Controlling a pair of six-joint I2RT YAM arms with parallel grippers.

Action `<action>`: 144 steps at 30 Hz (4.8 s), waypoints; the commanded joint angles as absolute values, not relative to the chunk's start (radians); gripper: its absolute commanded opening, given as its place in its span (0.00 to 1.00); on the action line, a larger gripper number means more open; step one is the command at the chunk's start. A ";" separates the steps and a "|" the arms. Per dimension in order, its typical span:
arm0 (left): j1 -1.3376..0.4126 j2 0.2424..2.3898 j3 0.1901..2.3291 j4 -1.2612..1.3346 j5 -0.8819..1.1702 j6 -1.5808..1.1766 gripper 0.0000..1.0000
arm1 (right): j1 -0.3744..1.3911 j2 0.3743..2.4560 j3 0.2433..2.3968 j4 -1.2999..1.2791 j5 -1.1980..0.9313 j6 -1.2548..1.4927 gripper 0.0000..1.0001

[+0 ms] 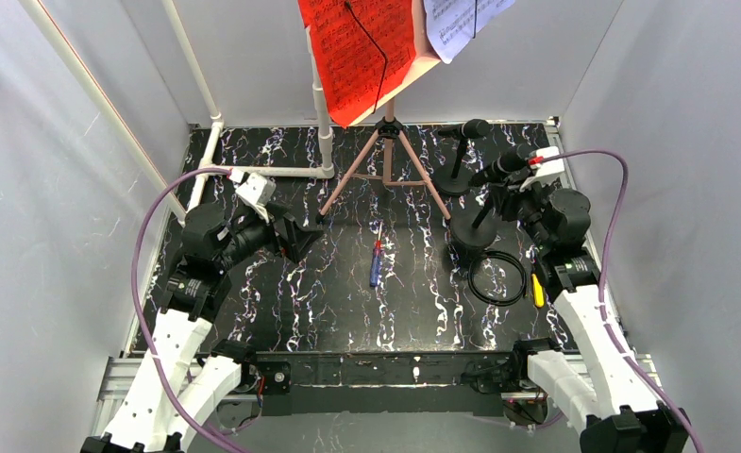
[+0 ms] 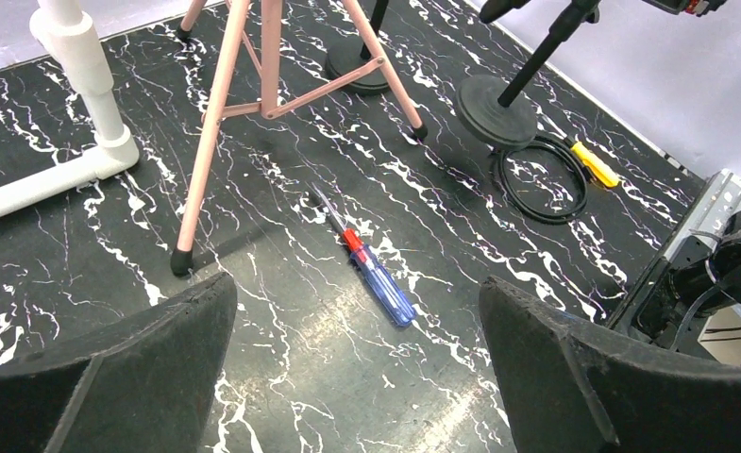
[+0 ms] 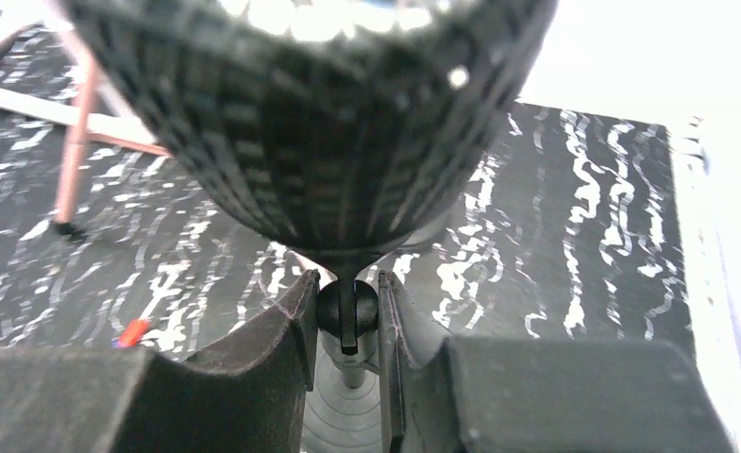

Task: Pack up the instrument practice props

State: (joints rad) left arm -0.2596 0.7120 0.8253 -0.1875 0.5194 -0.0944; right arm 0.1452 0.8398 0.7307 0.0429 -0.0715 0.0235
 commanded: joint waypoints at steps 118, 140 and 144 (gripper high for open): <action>-0.317 0.715 0.617 0.166 0.424 -0.131 0.23 | 1.182 1.634 0.826 0.771 0.221 -0.091 0.04; -0.318 0.745 0.840 0.288 0.361 -0.192 0.00 | 1.181 1.745 0.778 0.607 0.255 -0.055 0.01; -0.317 0.721 0.861 0.303 0.374 -0.217 0.00 | 1.183 1.767 0.781 0.593 0.254 -0.050 0.01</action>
